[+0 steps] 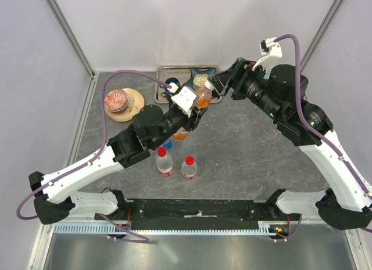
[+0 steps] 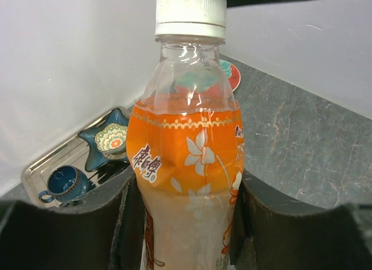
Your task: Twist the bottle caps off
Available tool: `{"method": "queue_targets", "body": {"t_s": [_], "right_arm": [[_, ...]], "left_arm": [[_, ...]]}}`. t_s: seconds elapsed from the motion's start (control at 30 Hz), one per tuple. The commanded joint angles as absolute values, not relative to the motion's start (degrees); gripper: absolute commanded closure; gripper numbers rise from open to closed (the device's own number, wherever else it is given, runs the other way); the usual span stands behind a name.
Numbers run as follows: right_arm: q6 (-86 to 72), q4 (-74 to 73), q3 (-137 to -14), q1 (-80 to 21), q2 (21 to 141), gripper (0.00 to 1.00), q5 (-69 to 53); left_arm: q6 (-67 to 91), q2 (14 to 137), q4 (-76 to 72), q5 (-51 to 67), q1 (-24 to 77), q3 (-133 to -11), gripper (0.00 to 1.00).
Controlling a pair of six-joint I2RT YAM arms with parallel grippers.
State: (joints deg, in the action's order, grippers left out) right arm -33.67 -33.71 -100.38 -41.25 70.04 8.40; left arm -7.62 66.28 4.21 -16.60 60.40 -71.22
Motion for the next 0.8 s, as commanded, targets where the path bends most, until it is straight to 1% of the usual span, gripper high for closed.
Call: {"method": "queue_targets", "body": {"t_s": [0.0, 0.37, 0.63, 0.7, 0.77], "right_arm": [[-34.01, -31.03, -98.18, -41.4, 69.96, 0.3, 7.47], [-34.63, -27.77, -94.57, -41.4, 69.7, 0.33, 5.71], [-35.07, -27.07, -93.96, -41.66, 69.17, 0.28, 5.8], [-35.07, -26.98, -93.61, -41.75, 68.91, 0.3, 5.89], [-35.16, -26.81, -93.08, -41.75, 68.91, 0.34, 5.63]], "left_arm": [[-9.67, 65.57, 0.18, -19.51, 61.08, -71.46, 0.54], [-9.67, 66.18, -1.3, -19.6, 61.61, -70.49, 0.54], [-9.93, 67.06, -1.41, -22.41, 61.7, -70.75, 0.53], [-9.67, 66.89, -1.41, -22.41, 61.61, -70.58, 0.53], [-9.58, 66.88, -1.5, -22.33, 61.61, -70.49, 0.53]]}}
